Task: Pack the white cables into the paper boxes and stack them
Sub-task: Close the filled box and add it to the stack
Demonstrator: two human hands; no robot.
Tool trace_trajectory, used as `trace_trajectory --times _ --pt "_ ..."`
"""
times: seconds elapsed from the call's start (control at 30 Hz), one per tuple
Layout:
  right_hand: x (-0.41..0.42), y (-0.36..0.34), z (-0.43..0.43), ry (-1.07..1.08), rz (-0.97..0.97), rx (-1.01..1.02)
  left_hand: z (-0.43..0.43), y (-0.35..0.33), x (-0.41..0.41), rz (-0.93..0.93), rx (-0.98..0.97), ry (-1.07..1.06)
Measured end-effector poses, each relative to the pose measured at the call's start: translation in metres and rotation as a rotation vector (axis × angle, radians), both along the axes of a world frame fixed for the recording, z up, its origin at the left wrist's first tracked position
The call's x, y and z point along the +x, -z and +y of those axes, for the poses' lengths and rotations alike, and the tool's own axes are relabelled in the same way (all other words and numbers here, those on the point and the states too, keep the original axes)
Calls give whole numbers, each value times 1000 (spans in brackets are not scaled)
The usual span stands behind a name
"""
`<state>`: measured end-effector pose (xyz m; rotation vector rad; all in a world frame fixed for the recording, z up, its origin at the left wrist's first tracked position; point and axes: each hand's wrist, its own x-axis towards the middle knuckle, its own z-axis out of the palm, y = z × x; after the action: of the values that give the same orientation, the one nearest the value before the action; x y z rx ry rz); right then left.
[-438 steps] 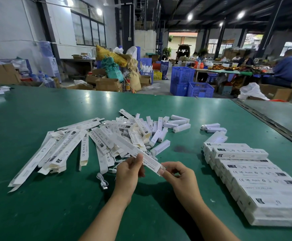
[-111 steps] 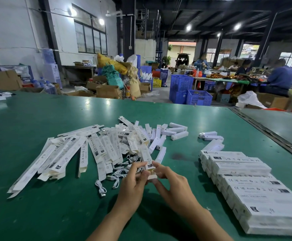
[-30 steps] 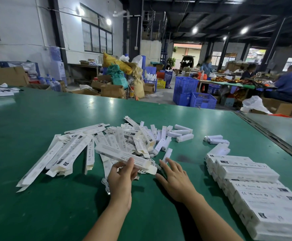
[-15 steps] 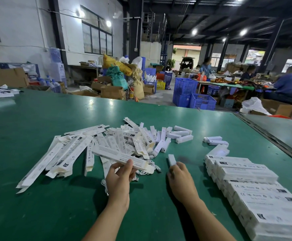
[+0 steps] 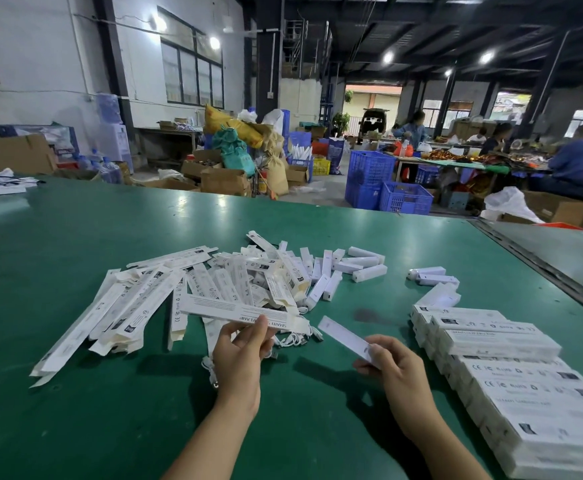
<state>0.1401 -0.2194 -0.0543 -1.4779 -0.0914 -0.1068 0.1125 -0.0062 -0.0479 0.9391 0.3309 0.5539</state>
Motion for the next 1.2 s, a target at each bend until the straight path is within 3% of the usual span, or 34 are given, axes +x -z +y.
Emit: trace_trajectory --times 0.3,0.7,1.0,1.2 --pt "-7 -4 11 -120 17 72 -5 1 0 -17 -6 87" --pt "-4 1 9 -149 -12 -32 -6 2 -3 -55 23 124" --pt "4 0 7 125 79 383 -18 1 -9 -78 147 216" --pt "1 -2 7 104 166 470 -19 1 -10 -68 160 174"
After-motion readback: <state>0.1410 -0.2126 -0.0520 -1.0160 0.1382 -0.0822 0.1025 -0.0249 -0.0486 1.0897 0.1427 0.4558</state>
